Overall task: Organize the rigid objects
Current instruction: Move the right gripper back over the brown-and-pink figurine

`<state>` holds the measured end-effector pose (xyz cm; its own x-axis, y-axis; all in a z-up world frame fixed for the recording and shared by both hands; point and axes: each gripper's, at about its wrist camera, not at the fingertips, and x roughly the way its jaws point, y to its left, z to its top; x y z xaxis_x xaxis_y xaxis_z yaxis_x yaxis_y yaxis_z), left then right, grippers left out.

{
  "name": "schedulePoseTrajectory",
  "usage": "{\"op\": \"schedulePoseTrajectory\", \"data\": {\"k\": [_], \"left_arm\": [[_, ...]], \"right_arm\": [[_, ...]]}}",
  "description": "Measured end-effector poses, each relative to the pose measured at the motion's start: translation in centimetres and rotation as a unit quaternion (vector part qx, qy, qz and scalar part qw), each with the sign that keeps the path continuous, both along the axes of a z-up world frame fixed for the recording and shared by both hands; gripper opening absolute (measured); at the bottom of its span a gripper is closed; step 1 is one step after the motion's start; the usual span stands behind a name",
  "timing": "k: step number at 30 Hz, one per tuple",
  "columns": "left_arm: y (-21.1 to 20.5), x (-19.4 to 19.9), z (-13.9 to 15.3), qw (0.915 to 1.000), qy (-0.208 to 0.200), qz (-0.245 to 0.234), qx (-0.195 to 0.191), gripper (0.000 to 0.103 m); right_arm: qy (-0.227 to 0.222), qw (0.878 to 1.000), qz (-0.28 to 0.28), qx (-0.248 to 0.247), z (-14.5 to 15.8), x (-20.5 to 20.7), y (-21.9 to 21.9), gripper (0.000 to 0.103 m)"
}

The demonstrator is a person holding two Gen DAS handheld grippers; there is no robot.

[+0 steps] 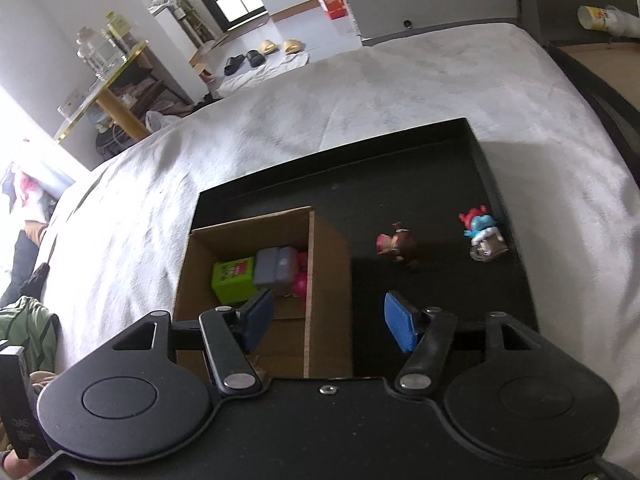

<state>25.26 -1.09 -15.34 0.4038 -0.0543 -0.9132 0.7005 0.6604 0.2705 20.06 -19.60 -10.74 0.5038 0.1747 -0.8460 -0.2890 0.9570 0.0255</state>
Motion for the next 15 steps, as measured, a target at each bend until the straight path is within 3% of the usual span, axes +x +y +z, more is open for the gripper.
{"op": "schedulePoseTrajectory", "data": {"k": [15], "left_arm": [[-0.2,-0.3,0.1,0.9999,-0.014,0.004,0.002,0.014]], "right_arm": [[-0.016,1.0,-0.023,0.01,-0.6,1.3,-4.7,0.062]]}}
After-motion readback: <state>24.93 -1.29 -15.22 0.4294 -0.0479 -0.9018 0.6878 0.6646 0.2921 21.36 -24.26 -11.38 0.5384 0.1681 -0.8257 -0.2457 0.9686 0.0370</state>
